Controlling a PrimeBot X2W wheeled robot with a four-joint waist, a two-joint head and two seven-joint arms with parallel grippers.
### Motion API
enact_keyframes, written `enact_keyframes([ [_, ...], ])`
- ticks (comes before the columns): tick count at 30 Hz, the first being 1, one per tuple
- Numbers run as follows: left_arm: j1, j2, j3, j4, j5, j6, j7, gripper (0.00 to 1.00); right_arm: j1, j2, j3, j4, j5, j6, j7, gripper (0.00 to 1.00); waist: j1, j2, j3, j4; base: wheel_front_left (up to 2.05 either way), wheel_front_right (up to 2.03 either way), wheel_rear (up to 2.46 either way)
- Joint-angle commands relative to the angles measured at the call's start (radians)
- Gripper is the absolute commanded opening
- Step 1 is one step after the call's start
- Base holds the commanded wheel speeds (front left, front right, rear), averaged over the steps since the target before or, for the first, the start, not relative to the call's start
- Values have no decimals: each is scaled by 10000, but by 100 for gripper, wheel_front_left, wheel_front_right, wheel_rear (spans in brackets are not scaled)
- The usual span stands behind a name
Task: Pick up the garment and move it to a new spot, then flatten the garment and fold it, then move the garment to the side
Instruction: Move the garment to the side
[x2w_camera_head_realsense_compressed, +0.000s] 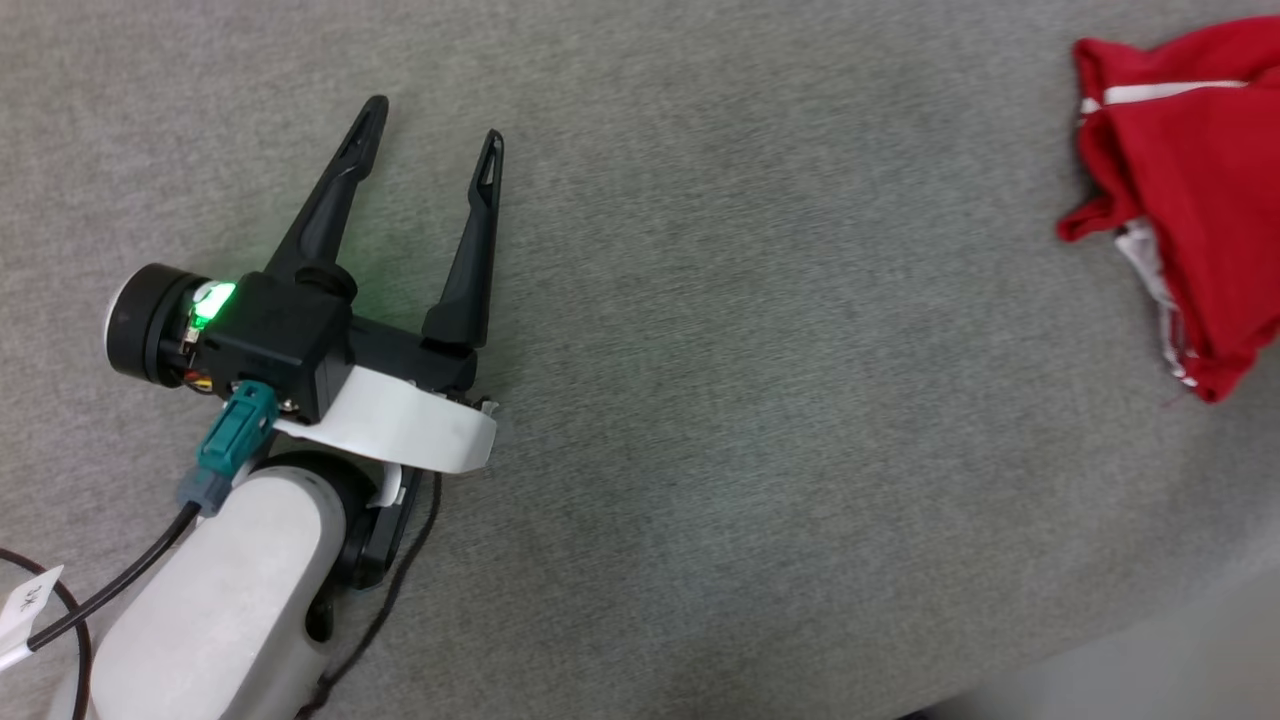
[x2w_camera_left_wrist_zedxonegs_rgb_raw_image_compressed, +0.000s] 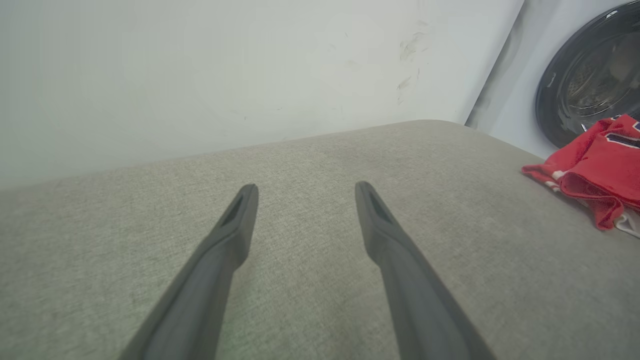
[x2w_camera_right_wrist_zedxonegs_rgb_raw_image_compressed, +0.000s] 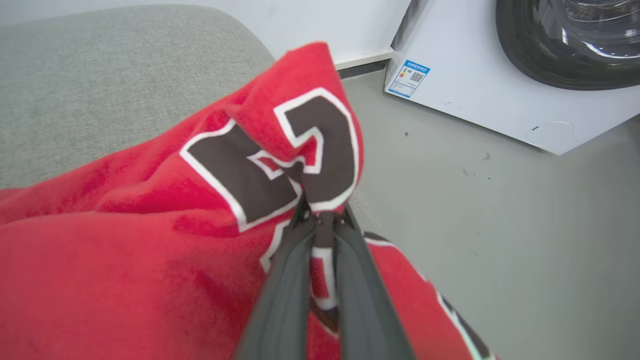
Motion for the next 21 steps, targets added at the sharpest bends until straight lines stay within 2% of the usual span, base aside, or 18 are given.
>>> enact_keyframes([
  [1,-126,42,-16,-8,53,-14,27,100,-204,-8,-175,213,-218,-7,-303,96,-2,-1,195,169,0,0,0],
  [2,-164,37,-26,17,54,-28,31,100,-238,80,-346,505,-374,-7,-547,100,-2,-1,203,191,0,0,0],
  [6,-122,-7,-20,159,-39,-27,-70,100,-428,55,-1054,1398,-1118,-7,-1448,100,-2,-1,-14,215,0,0,0],
  [10,277,-136,14,441,-226,52,-348,100,-501,50,-1321,1762,-1546,-7,-1901,100,-2,-1,-672,204,0,0,0],
  [15,992,-389,127,909,-648,187,-835,100,196,379,-912,1403,-1797,-7,-2220,100,-2,-1,-1904,290,0,0,0],
  [21,2097,-670,384,1350,-1210,410,-1304,100,1582,904,-161,288,-1703,-7,-2333,100,-2,-1,-3352,671,0,0,0],
])
